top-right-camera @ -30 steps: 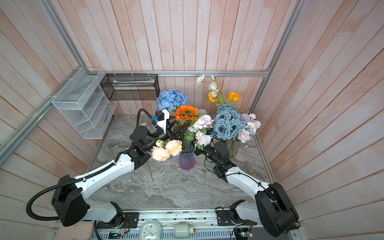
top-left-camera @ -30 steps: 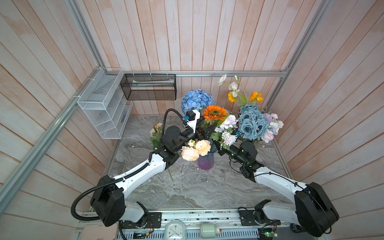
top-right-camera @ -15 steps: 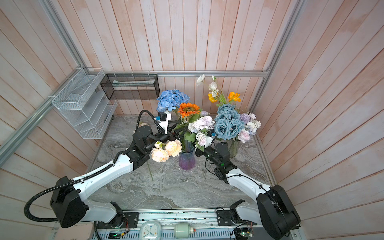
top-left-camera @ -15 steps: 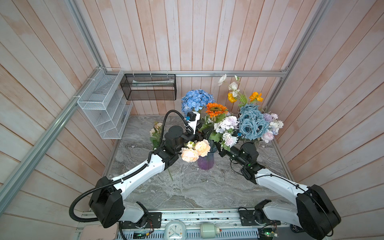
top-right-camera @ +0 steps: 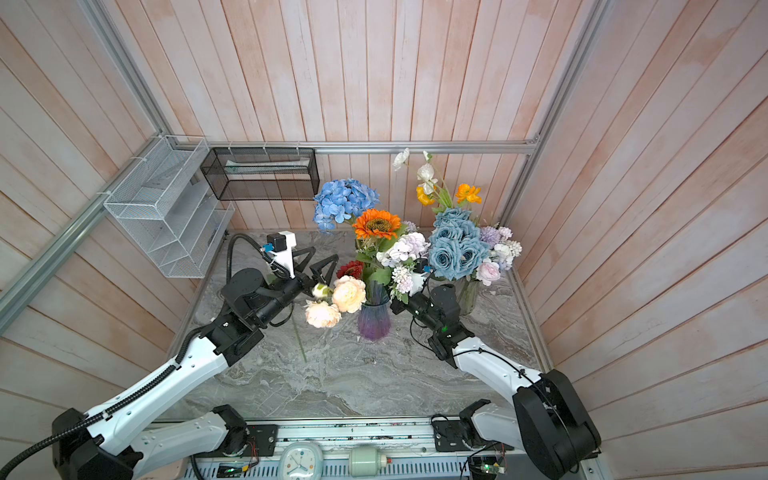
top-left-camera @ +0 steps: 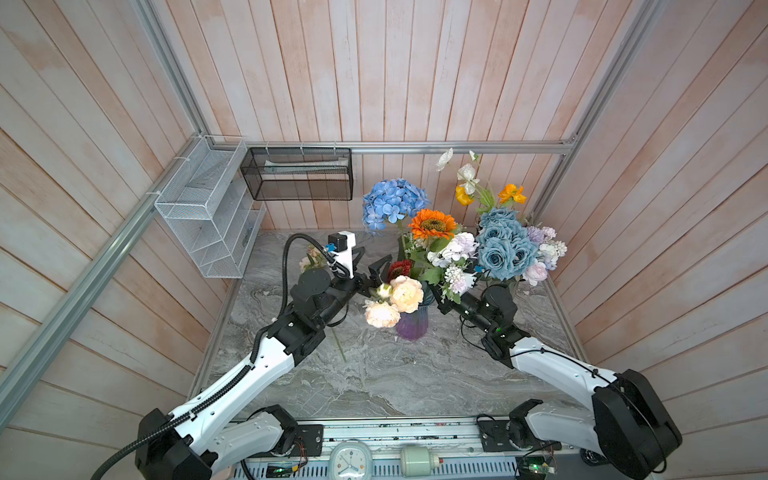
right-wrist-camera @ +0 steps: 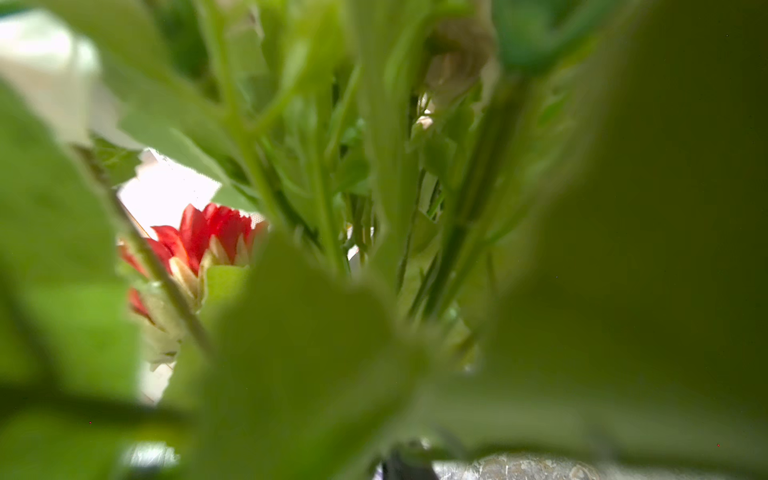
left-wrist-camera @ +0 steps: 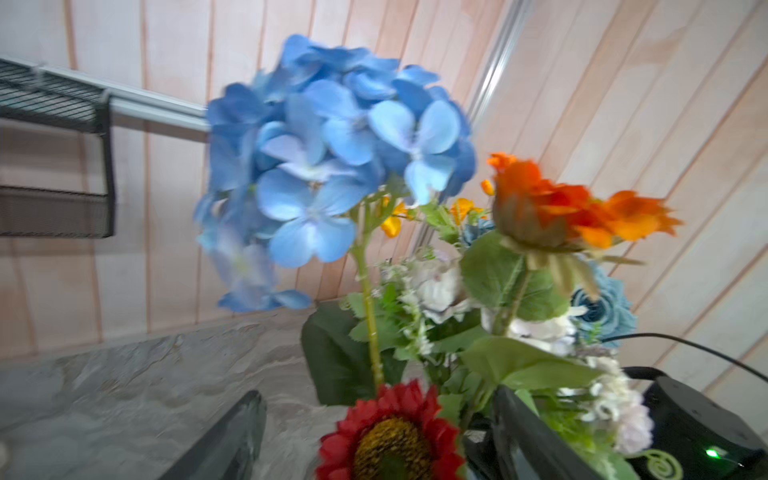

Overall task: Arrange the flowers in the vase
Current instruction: 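Open the left gripper and draw it back toward the pale peach rose on the table, then lower the left gripper and grasp the pale peach rose stem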

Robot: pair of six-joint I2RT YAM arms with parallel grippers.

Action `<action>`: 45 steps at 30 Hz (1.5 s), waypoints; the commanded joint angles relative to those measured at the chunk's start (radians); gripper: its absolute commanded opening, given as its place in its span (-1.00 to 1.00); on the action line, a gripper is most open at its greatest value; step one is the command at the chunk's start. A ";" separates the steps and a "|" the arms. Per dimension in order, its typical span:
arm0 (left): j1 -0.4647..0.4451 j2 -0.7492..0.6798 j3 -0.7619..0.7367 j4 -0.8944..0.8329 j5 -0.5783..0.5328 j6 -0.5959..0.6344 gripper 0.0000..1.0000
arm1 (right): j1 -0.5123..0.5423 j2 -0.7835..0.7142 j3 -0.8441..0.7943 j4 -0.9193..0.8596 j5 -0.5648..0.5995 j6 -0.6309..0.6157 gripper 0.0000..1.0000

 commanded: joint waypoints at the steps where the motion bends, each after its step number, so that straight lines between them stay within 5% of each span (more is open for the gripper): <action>1: 0.062 -0.048 -0.061 -0.078 -0.119 -0.060 0.73 | 0.007 -0.019 -0.001 -0.025 0.004 -0.017 -0.71; 6: 0.152 -0.073 -0.137 -0.094 -0.193 -0.095 0.72 | 0.007 -0.026 -0.004 -0.038 0.007 -0.029 -0.70; 20: 0.342 0.047 -0.253 0.005 -0.186 -0.095 0.72 | 0.007 -0.009 0.039 -0.079 -0.009 -0.044 -0.69; 26: 0.451 0.221 -0.219 -0.035 -0.147 -0.181 0.69 | 0.007 -0.020 0.046 -0.130 -0.014 -0.053 -0.63; 38: 0.500 0.491 -0.075 -0.123 -0.129 -0.140 0.56 | 0.007 -0.050 0.029 -0.171 0.006 -0.072 -0.59; 45: 0.575 0.712 0.128 -0.266 0.001 -0.118 0.29 | 0.006 -0.056 0.030 -0.174 0.018 -0.083 -0.59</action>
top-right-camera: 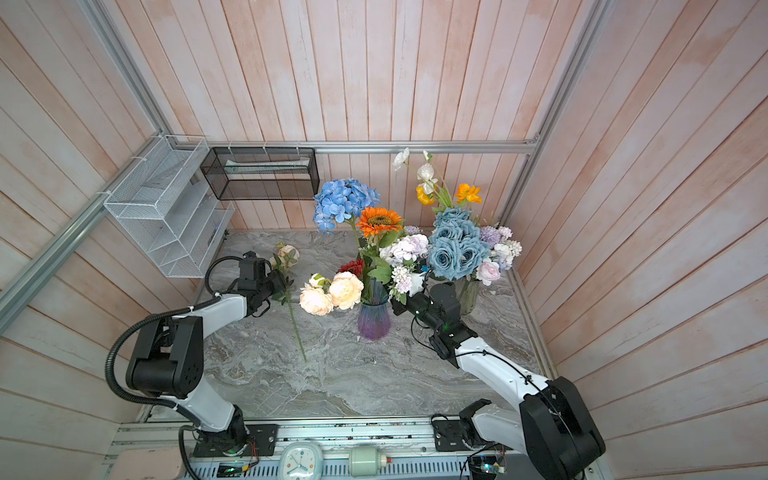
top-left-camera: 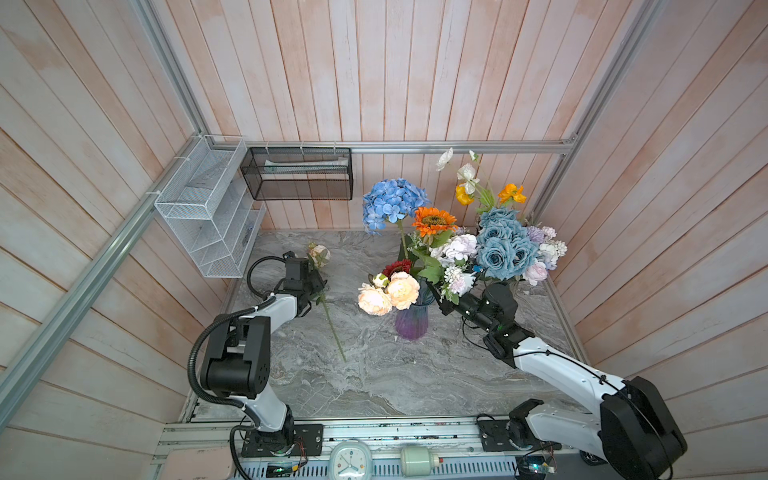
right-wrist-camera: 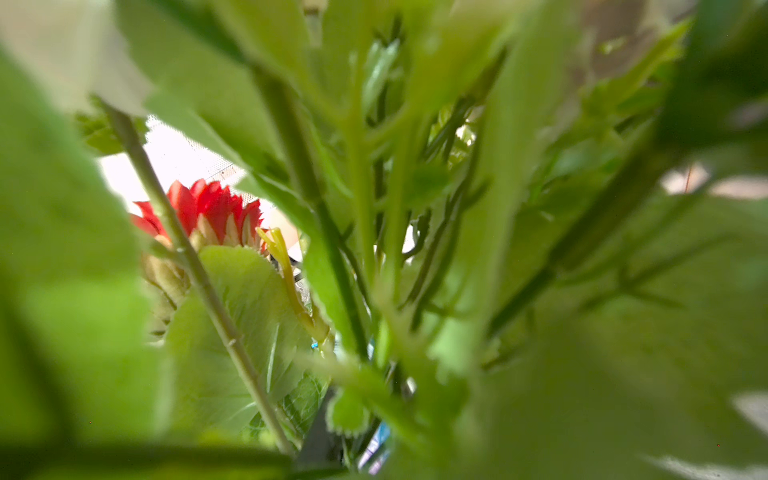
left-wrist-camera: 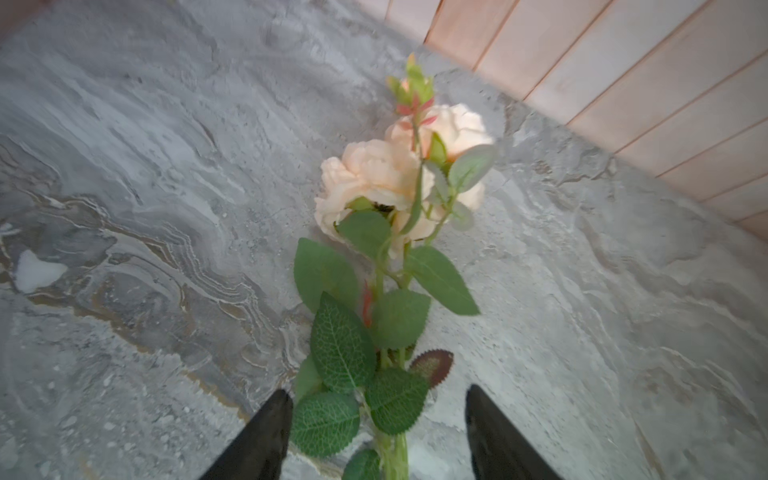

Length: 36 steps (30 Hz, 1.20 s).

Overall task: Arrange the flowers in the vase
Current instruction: 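Lower the left gripper and grasp the pale peach rose stem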

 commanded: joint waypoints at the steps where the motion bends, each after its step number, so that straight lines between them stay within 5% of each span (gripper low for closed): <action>1: 0.021 0.078 0.092 -0.120 0.071 0.027 0.27 | 0.007 -0.012 0.003 -0.036 0.011 -0.020 -0.59; 14: -0.028 0.065 0.016 -0.167 0.080 0.018 0.23 | 0.007 0.005 -0.001 -0.004 0.003 -0.019 -0.59; 22: -0.031 0.146 0.094 -0.226 0.081 0.030 0.14 | 0.006 0.005 -0.014 0.003 0.004 -0.011 -0.59; 29: -0.031 0.183 0.151 -0.267 0.076 0.046 -0.29 | 0.007 -0.011 -0.015 -0.002 0.017 -0.028 -0.59; 36: -0.068 0.213 0.233 -0.397 -0.038 0.111 -0.27 | 0.007 -0.013 -0.012 0.000 0.019 -0.035 -0.59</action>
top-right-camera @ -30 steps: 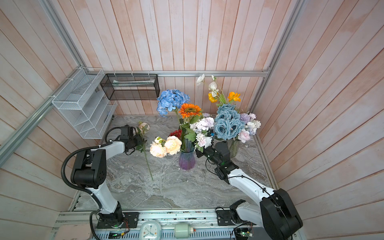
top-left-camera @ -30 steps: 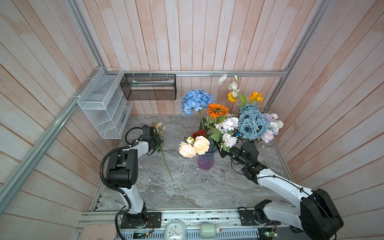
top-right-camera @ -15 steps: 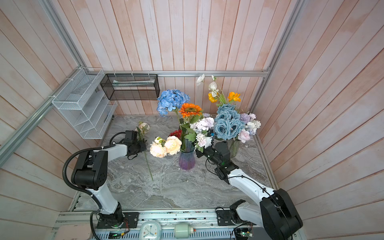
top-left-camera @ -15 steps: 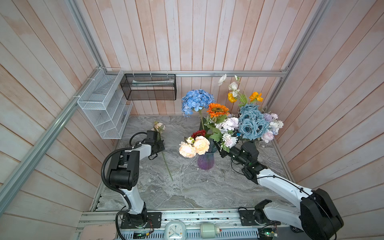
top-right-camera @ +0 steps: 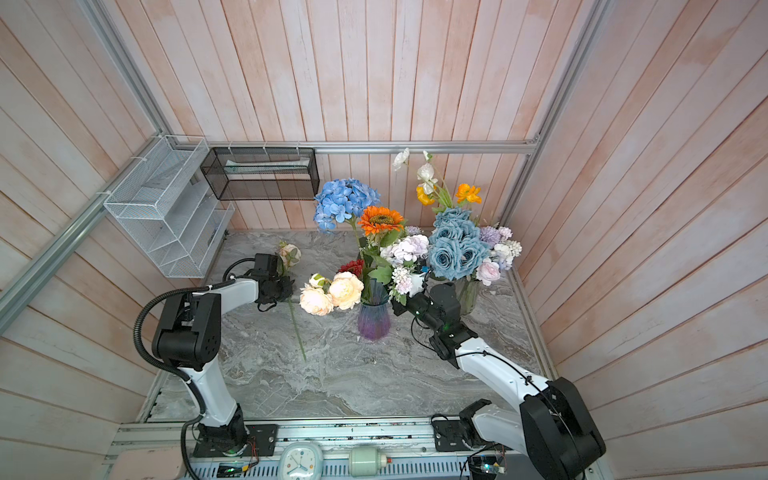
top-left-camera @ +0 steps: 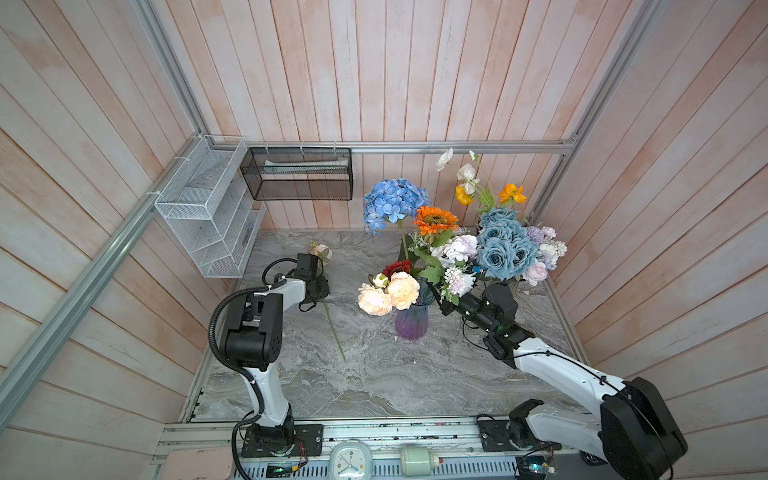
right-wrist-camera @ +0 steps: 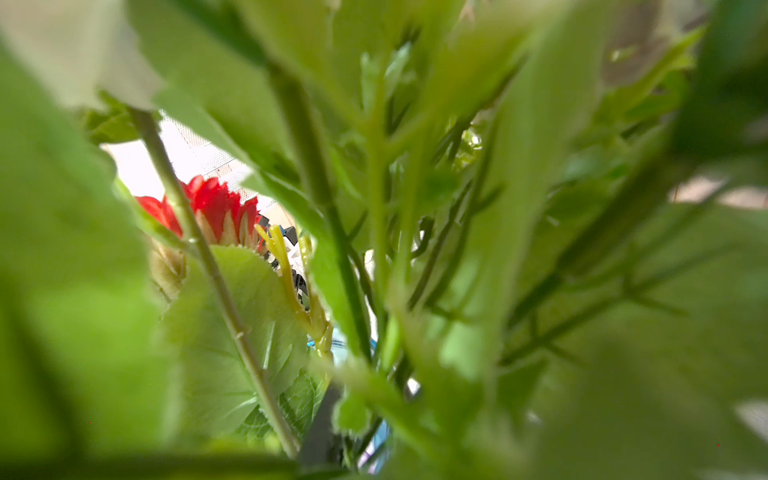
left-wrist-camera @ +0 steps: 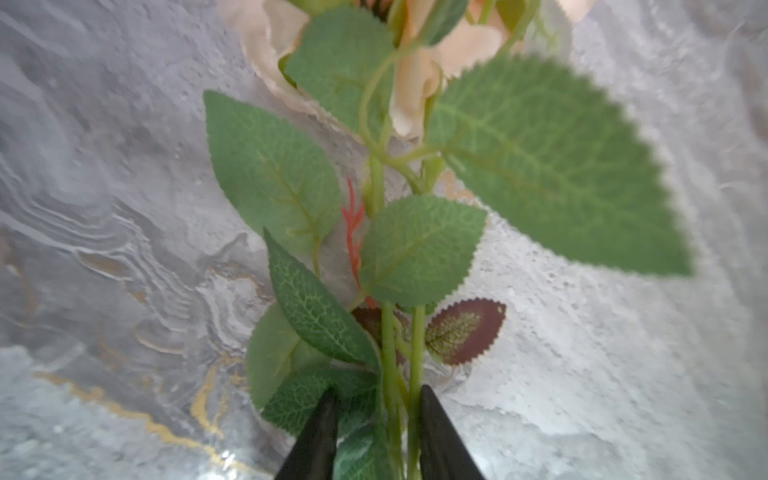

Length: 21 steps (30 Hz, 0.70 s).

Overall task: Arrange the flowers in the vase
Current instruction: 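Lower the left gripper and grasp the pale peach rose stem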

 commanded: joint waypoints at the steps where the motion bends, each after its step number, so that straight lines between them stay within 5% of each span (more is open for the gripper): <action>1: -0.033 0.031 0.046 -0.111 -0.104 0.059 -0.27 | 0.007 -0.009 -0.009 0.002 0.009 -0.016 -0.59; 11: -0.073 0.145 0.169 -0.251 -0.175 0.115 -0.30 | 0.006 -0.013 -0.008 -0.001 0.007 -0.031 -0.59; 21: -0.058 0.076 0.154 -0.181 -0.173 0.102 -0.89 | 0.007 -0.017 -0.011 -0.003 0.014 -0.039 -0.59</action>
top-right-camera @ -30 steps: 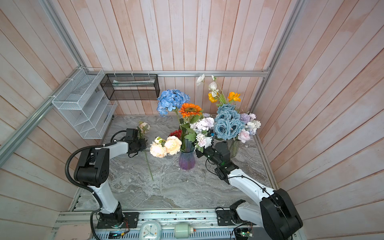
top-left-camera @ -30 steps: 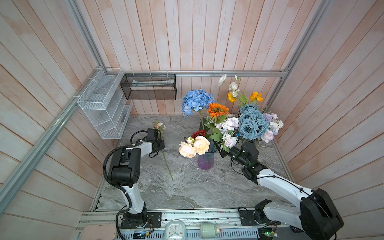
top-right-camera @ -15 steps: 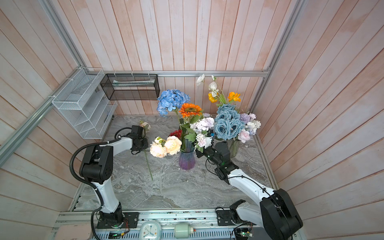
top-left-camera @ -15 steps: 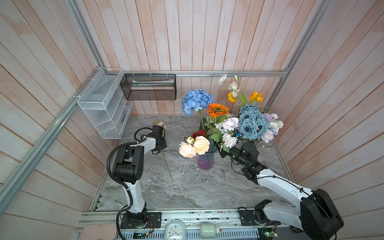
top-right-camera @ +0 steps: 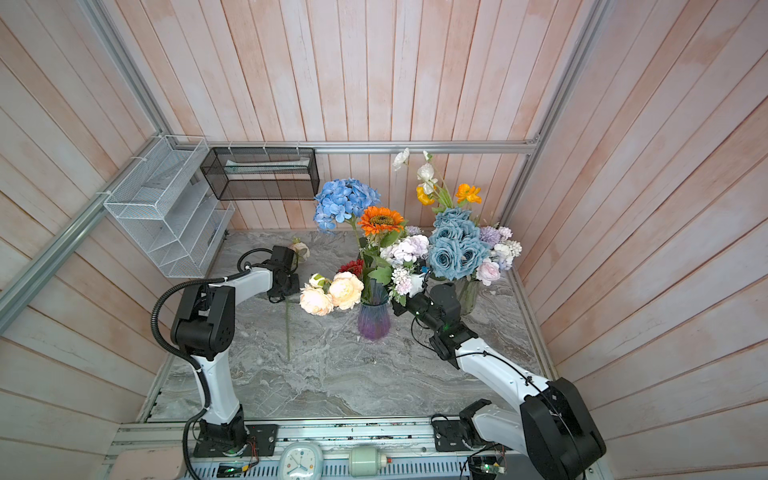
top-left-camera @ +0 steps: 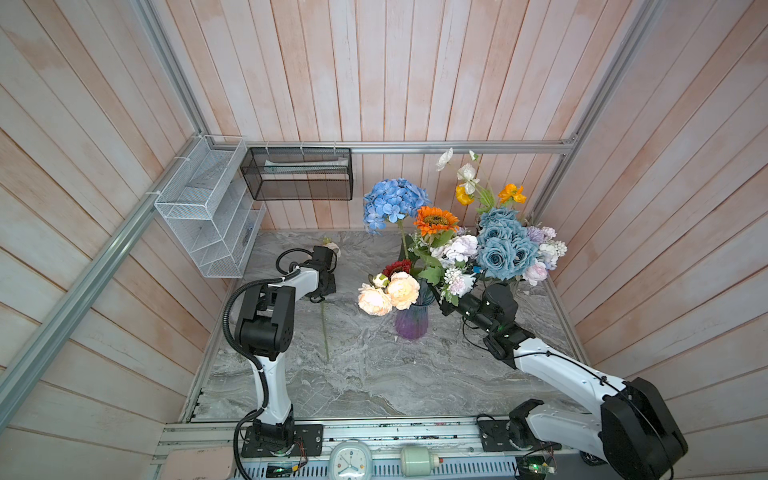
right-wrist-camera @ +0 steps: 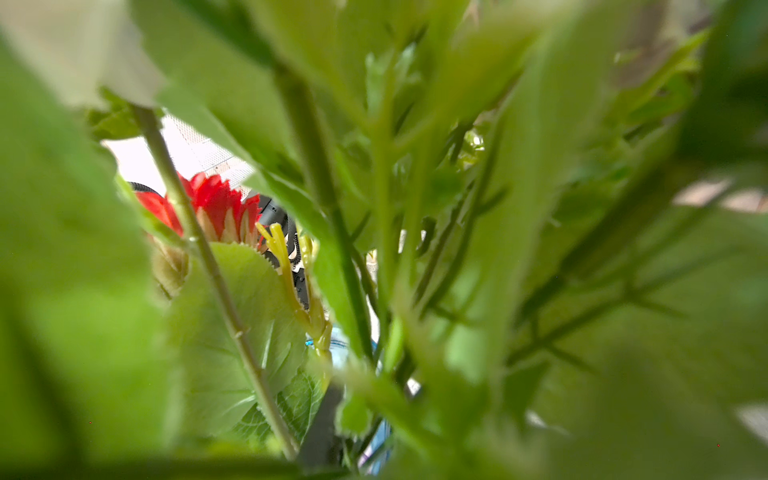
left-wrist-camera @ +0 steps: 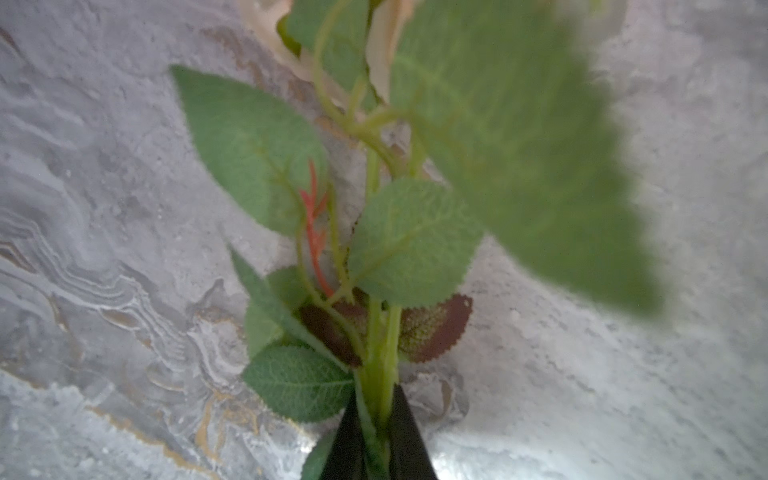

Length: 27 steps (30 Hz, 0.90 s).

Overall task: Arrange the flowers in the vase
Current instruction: 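Lift the pale peach rose high with the left gripper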

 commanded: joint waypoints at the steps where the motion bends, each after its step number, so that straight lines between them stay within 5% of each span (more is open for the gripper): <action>1: 0.018 -0.049 -0.029 0.002 0.006 -0.010 -0.95 | 0.007 -0.013 -0.009 -0.003 0.011 -0.017 -0.59; 12: 0.068 -0.408 -0.135 0.233 0.180 -0.131 -1.00 | 0.007 0.001 -0.011 0.004 0.010 -0.006 -0.58; 27: 0.068 -0.773 0.020 0.249 0.278 -0.147 -1.00 | 0.004 0.029 -0.009 0.020 0.017 -0.035 -0.38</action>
